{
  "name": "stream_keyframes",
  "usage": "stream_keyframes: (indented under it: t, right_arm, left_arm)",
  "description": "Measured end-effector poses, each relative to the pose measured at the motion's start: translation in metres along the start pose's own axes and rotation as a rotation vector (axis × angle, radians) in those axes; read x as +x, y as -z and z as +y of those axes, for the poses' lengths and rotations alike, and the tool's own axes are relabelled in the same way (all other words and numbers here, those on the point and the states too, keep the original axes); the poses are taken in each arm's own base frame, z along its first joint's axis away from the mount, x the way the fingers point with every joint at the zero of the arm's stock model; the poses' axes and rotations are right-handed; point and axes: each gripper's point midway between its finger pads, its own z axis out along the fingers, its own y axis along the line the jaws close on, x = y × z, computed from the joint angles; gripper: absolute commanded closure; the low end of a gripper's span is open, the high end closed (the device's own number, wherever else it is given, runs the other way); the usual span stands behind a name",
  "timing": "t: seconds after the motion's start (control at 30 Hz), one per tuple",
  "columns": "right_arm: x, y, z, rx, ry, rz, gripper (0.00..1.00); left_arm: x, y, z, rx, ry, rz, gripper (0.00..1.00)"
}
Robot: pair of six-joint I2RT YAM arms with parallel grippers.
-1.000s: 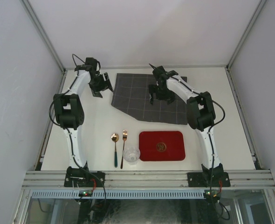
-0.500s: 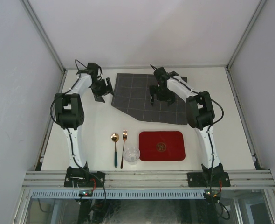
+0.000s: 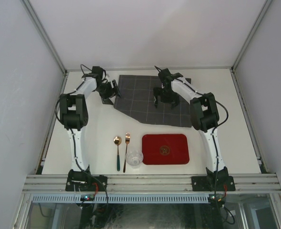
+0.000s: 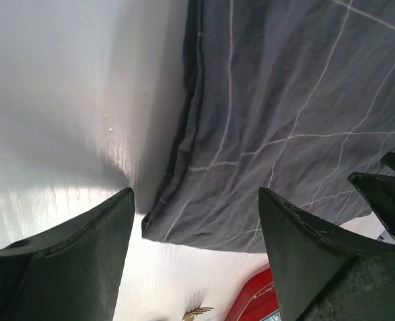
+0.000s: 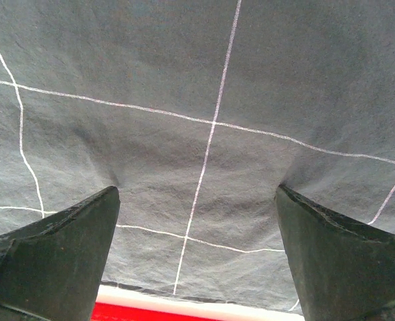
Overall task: Set the dinner table for one person
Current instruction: Flatten out the napkin at the center of the board.
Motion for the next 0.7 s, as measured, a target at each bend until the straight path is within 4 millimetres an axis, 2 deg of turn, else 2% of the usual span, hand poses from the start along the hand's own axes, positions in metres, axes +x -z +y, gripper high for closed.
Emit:
stream_keyframes:
  t: [0.1,0.37,0.7]
  right_arm:
    - [-0.001,0.000,0.000,-0.005,-0.004,0.000,0.01]
    - [-0.011,-0.002,-0.003,-0.012,-0.016,-0.009,0.01]
    - [-0.025,-0.006,-0.011,-0.011,-0.040,-0.021,0.01]
  left_arm:
    - [0.004,-0.009,0.003,0.007,0.016,0.026,0.22]
    - [0.010,-0.012,-0.009,0.060,0.008,0.046,0.23]
    - [0.047,-0.007,-0.013,0.140,0.019,0.115,0.24]
